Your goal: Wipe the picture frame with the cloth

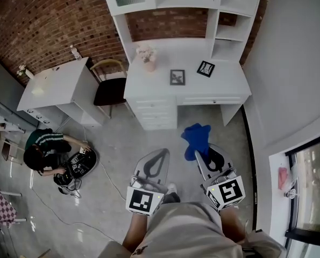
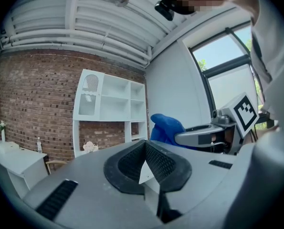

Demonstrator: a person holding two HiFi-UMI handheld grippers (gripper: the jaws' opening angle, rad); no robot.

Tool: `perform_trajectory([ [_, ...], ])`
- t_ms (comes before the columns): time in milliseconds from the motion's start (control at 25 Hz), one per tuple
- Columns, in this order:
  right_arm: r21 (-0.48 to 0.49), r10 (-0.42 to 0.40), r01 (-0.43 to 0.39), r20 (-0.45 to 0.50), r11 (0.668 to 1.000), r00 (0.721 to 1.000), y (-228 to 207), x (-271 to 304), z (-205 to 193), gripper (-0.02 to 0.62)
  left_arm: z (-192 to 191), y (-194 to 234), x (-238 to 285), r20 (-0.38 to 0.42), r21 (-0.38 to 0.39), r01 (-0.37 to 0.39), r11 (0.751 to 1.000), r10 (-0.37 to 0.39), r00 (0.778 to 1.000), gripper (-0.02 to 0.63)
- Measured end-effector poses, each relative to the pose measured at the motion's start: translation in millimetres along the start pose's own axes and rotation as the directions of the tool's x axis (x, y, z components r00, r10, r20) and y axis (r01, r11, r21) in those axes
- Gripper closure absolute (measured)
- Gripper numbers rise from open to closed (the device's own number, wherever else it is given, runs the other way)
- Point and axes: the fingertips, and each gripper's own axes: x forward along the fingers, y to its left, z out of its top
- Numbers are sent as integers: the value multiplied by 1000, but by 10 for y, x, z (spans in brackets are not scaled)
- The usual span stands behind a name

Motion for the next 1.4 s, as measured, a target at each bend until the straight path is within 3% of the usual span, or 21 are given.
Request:
perform_trajectory([
  [320,-19,-37,37,-24,999,999,45,633,51,511,-6,637,229,7,-16,33,999,-33,999,603],
  [680,-33,-49,48,-31,998,998,-42,881,-25,510,-98,833,418,16,-24,44,999,-44,999,603],
  [1400,-9,-8,8,-54,1000,999,-762,1817,-109,511,-159,1449,1392,-13,-15,4,1000,-4,1000,603],
])
